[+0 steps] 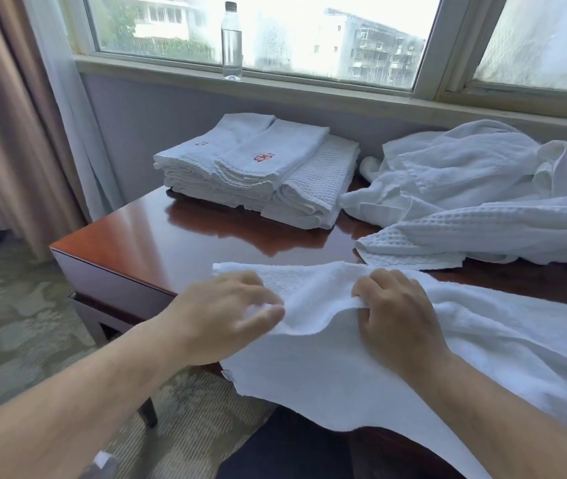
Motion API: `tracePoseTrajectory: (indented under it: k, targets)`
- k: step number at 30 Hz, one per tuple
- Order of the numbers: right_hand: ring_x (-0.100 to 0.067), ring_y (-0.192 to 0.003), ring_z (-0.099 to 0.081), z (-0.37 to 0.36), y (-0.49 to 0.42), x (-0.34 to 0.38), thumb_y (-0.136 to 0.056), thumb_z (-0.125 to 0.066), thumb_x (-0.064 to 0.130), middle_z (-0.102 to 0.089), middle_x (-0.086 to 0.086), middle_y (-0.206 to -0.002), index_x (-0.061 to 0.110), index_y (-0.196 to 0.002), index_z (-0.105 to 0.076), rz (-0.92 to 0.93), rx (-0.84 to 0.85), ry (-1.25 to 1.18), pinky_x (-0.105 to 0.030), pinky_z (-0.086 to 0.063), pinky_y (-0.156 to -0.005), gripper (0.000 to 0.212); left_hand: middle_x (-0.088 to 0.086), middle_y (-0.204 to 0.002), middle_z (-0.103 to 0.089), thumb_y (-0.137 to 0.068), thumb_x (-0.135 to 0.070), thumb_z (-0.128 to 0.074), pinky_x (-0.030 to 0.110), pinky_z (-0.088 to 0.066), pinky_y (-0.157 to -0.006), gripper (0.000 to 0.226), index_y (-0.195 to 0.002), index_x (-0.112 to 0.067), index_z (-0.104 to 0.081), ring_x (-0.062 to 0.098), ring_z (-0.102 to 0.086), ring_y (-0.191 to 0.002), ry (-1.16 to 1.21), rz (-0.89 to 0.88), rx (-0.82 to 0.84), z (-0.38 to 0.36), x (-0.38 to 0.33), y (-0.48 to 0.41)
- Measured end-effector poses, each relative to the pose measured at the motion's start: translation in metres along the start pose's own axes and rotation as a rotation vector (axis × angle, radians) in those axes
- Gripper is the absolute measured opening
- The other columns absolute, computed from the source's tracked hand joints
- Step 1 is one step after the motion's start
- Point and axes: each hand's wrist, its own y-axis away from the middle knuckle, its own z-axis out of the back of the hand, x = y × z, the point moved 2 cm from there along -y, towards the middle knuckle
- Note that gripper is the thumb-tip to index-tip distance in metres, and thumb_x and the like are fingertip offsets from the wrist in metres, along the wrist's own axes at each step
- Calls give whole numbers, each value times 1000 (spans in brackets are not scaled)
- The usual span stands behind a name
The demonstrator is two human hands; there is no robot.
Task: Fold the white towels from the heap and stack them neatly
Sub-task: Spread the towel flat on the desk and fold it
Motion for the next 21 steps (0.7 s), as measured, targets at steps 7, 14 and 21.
tracePoseTrajectory:
  k: [7, 14, 21]
  targets:
    - [-36, -82, -59, 3, 0, 0, -66, -73, -2, -65, -6, -85, 11, -90, -71, -71, 66, 22, -46, -50, -72, 27, -6, -156, -36, -103, -43, -33, 32, -18, -115, 49, -151, -32, -36, 16, -26, -143, -25, 98, -108, -27, -17, -44]
    - [-27, -112, -44, 24, 19, -49, -82, -57, 9, -55, 1, -120, 29, -133, -55, -330, 235, 228, -42, -37, -91, 55, -9, -167, 3, -98, -66, -15, 39, 3, -122, 66, -158, -42, -6, 12, 4, -153, -112, 94, 124, -42, 7, -69]
    - [-32, -117, -48, 62, 55, -123, -78, -56, 7, -56, -7, -131, 23, -141, -52, -629, 288, 215, -45, -42, -93, 65, -16, -165, 10, -97, -68, -11, 35, 7, -123, 63, -156, -48, 2, 2, 14, -150, -166, -42, 206, -27, 26, -99]
